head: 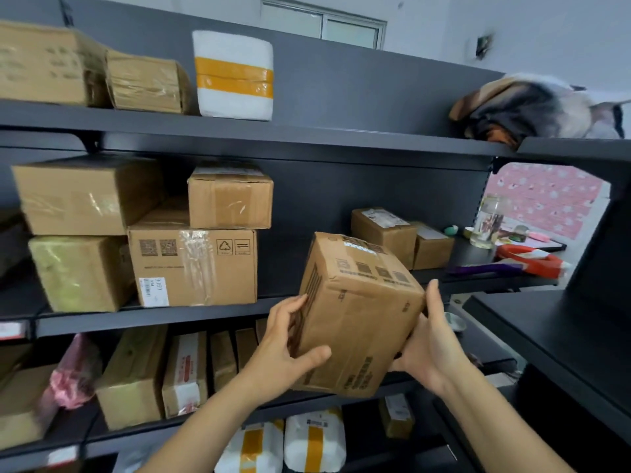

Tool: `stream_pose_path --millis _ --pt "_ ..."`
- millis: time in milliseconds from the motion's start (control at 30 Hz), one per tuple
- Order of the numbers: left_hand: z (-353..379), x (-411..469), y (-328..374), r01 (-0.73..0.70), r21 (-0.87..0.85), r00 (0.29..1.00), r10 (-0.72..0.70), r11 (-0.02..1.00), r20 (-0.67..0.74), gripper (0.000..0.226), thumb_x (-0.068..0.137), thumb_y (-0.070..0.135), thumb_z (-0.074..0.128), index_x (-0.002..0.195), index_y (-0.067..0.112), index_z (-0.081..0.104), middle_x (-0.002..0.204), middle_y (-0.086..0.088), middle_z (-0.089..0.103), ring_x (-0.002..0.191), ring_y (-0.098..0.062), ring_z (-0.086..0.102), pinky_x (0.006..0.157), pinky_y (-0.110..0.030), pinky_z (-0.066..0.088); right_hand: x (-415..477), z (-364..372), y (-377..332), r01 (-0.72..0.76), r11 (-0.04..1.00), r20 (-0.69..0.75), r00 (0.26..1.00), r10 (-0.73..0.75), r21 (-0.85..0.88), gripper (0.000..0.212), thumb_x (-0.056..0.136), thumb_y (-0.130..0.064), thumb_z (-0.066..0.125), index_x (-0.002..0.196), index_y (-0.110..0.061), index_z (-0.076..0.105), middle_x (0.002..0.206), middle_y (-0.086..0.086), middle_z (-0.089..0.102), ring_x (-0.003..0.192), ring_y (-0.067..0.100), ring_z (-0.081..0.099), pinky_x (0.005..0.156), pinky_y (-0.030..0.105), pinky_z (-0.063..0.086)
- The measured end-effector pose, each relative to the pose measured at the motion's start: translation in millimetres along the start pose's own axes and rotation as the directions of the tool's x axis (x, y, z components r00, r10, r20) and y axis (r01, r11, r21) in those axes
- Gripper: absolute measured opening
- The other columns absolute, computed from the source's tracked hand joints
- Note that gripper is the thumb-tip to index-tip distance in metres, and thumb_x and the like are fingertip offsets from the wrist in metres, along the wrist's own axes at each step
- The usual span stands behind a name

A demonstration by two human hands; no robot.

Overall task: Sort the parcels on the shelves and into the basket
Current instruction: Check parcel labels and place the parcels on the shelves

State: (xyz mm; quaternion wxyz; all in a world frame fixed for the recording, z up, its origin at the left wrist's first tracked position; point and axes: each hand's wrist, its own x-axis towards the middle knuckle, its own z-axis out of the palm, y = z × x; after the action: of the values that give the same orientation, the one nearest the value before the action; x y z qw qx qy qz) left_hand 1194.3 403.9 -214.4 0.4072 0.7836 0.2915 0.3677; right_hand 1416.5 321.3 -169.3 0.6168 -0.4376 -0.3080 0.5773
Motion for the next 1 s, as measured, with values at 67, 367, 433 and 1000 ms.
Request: stream_pose_path --millis 67,367,433,1000 --pt "1.3 5.9 4.7 0.024 -0.072 1.000 -0.025 0.997 -0.007 0.083 0.070 0.079 0.049 0.136 0.033 0.027 0.142 0.022 0.024 0.129 0.011 0.028 0.105 -0.016 0.032 -4.8 -3.3 -7.0 -0.003 1.000 0.019 1.000 0.003 -0.009 0.055 0.088 -0.068 0.030 0.122 -0.037 0.061 0.120 0.007 0.066 0.114 0.036 0.057 0.086 0.069 0.042" --pt "-15.6 18.0 79.4 0.069 -0.294 0.981 -0.118 0.953 -0.152 0.091 0.066 0.088 0.035 0.141 0.040 0.020 0.129 0.021 0.042 0.120 -0.006 0.043 0.094 -0.029 0.042 -10.7 -20.1 -15.7 0.224 0.950 0.152 0.969 -0.194 -0.217 0.092 0.043 -0.015 0.081 0.127 -0.018 0.046 0.127 0.008 0.059 0.108 0.024 0.063 0.083 0.042 0.053" --pt "-20.3 18.5 89.6 0.037 -0.240 0.987 -0.073 0.970 -0.143 0.092 0.070 0.073 0.048 0.147 0.040 0.009 0.128 0.025 0.038 0.113 0.003 0.043 0.088 -0.020 0.041 -9.1 -17.2 -17.0 0.293 0.882 0.194 0.952 -0.235 -0.369 0.099 0.042 -0.010 0.080 0.132 -0.032 0.042 0.126 -0.002 0.058 0.114 0.019 0.058 0.086 0.041 0.053" --pt "-13.9 8.3 24.4 0.253 -0.631 0.920 -0.383 0.734 -0.076 0.066 0.075 0.051 0.059 0.132 0.042 0.027 0.128 0.004 0.047 0.111 -0.023 0.055 0.085 -0.054 0.053 14.7 15.2 -6.1 0.438 0.557 0.338 0.899 -0.279 -0.705 0.085 0.083 -0.016 0.071 0.134 -0.057 0.017 0.151 -0.027 0.012 0.141 0.000 0.013 0.117 0.037 0.022"
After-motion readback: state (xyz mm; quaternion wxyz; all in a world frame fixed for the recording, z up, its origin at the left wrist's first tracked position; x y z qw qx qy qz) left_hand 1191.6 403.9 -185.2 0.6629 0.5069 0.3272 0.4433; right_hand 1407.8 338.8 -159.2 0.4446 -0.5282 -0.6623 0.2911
